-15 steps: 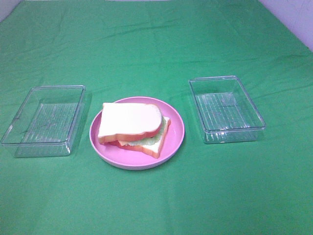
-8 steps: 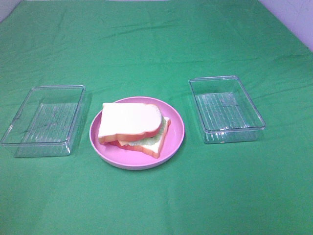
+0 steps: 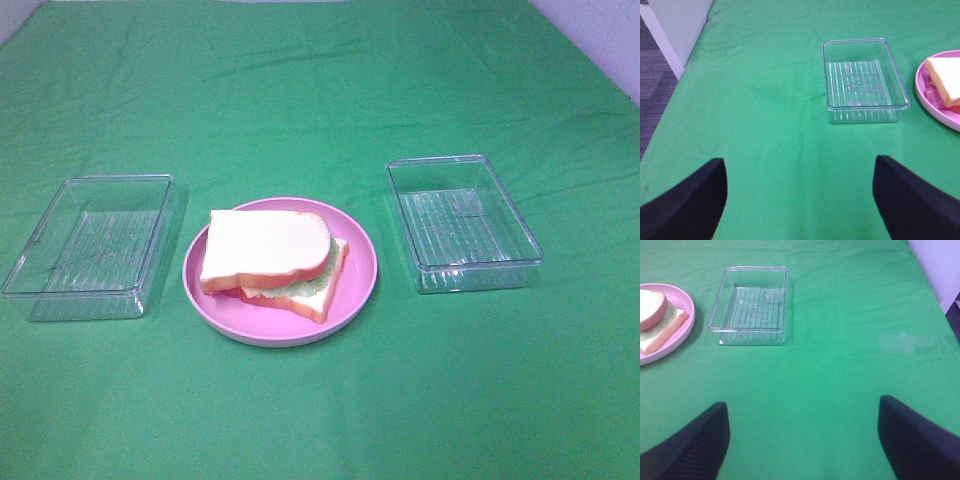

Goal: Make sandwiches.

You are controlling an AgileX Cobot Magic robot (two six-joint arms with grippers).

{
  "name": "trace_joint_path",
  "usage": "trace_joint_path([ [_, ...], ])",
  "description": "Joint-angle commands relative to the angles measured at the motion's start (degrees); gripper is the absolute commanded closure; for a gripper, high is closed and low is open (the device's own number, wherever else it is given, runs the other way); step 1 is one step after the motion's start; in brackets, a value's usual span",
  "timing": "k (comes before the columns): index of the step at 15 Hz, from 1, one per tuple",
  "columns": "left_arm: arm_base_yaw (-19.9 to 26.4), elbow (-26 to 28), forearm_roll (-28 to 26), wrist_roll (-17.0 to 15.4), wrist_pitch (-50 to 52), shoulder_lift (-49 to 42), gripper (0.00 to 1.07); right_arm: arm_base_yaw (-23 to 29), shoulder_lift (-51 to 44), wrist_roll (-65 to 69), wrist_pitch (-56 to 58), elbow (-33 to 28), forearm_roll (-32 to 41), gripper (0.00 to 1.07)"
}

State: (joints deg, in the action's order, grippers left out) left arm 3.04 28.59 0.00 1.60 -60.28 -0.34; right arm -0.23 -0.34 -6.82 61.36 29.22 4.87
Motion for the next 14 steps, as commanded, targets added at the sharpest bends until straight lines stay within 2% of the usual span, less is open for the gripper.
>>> trace_joint_path([
  [1,-3.3,-0.1,-0.9,0.0,0.6,-1.1,0.3,-0.1,-0.8,-0.8,-0.6,-0.3,-0.1,0.3],
  [3,-3.2,-0.1,-0.8,0.0,0.6,-1.1,0.3,-0.1,-0.8,-0.8,-0.6,-0.3,-0.1,0.3],
  [5,-0.5,-0.1,-0.8,0.0,0.6,-1.3,0.3,-0.1,-0.8,-0.8,-0.6,-0.3,-0.1,0.3],
  [14,-0.2,-0.1,-0.8,0.0,0.6,-1.2,0.3,-0.1,-0.8,-0.8,-0.6,-0.3,-0.1,0.3],
])
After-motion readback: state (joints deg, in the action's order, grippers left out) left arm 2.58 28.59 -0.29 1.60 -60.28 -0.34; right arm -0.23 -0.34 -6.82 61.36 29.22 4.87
